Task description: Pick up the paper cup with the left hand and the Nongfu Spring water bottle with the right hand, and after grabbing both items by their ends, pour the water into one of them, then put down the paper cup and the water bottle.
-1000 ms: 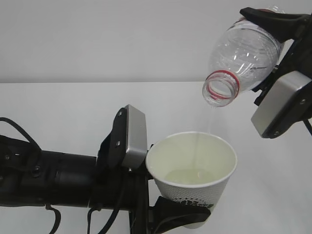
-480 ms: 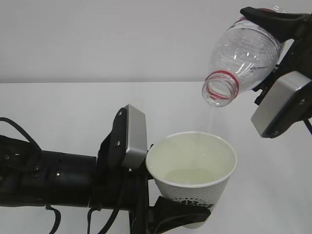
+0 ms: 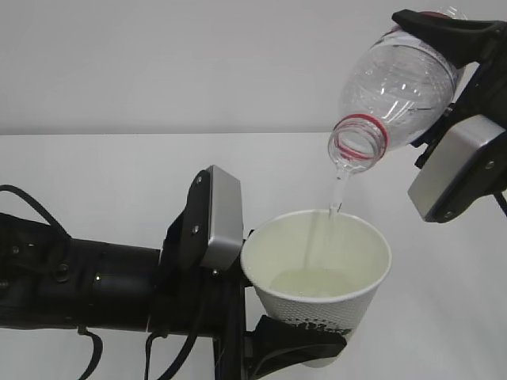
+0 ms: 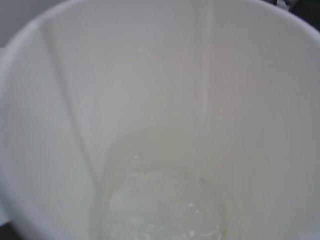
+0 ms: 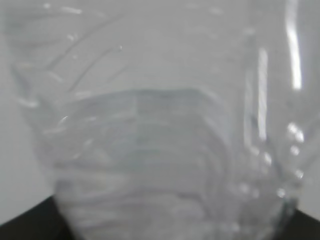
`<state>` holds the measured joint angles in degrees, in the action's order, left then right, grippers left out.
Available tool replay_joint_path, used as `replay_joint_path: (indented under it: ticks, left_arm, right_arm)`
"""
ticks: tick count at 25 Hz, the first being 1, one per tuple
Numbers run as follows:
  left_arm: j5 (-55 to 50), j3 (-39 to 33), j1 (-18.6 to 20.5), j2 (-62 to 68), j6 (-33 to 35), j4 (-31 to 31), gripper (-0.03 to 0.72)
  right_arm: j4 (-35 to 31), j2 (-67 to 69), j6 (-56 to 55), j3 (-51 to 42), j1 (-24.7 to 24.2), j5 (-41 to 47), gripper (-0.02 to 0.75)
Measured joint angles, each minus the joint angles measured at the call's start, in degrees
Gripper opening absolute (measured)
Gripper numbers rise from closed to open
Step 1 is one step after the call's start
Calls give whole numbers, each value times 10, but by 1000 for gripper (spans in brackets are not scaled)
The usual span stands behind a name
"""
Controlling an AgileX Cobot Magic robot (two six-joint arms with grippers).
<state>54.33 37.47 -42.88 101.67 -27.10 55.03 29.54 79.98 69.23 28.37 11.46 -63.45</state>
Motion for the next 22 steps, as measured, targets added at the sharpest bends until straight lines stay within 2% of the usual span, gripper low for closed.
replay_joint_path:
  ticks: [22]
  left_arm:
    - [0,0,0,0,0,23,496]
  right_arm:
    - [-1,0,0,0,0,0,458]
